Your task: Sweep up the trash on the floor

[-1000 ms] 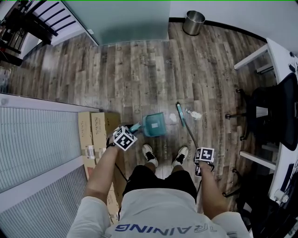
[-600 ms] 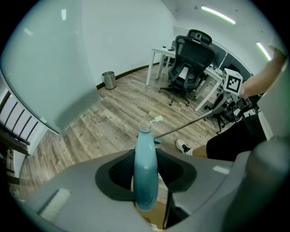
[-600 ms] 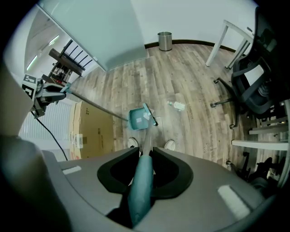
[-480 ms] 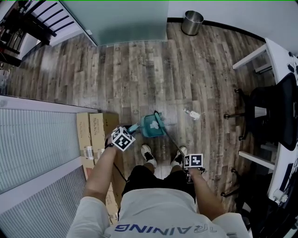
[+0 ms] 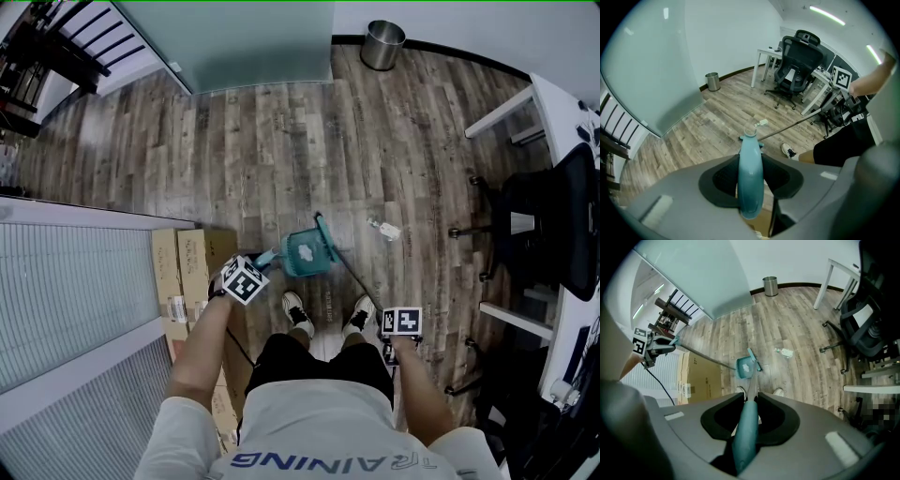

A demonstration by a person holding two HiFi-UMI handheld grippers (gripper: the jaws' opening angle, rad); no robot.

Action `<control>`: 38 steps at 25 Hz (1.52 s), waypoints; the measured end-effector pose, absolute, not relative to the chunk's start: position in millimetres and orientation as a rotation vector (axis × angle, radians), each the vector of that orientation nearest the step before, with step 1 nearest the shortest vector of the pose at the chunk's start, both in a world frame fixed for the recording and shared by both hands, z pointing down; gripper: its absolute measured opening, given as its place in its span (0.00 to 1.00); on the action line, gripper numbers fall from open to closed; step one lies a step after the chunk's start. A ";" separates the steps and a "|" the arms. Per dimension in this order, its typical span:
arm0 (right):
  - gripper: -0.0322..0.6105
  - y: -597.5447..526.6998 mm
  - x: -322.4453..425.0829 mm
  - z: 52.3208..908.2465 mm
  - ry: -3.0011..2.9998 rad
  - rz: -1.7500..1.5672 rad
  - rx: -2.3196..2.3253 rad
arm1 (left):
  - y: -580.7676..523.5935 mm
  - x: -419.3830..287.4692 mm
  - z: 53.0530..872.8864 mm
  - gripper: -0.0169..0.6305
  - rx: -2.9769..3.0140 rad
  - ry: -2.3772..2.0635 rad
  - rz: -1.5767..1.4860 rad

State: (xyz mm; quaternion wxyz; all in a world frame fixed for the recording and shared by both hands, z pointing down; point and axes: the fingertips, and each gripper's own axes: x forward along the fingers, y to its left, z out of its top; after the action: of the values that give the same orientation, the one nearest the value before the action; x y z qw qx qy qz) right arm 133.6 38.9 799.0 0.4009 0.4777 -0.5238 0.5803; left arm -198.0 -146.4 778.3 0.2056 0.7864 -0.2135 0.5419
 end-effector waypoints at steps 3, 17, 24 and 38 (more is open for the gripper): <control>0.22 31.1 161.3 800.0 -1.280 1.435 1.283 | -144.2 -197.1 778.6 0.25 2.189 -0.594 1.510; 0.21 62.0 108.5 819.4 -1.286 1.217 1.003 | -145.7 -194.8 780.0 0.24 2.180 -0.591 1.512; 0.21 70.8 77.6 812.3 -1.331 1.301 0.939 | -148.9 -194.4 780.5 0.24 2.185 -0.587 1.499; 0.22 46.5 156.7 783.3 -1.325 1.431 1.130 | -149.4 -193.4 782.7 0.23 2.168 -0.583 1.486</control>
State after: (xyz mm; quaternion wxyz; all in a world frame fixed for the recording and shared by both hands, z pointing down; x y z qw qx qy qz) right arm 156.7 46.5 783.3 0.4291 0.4529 -0.5310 0.5734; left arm -193.4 -149.4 782.7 0.2227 0.7850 -0.2111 0.5382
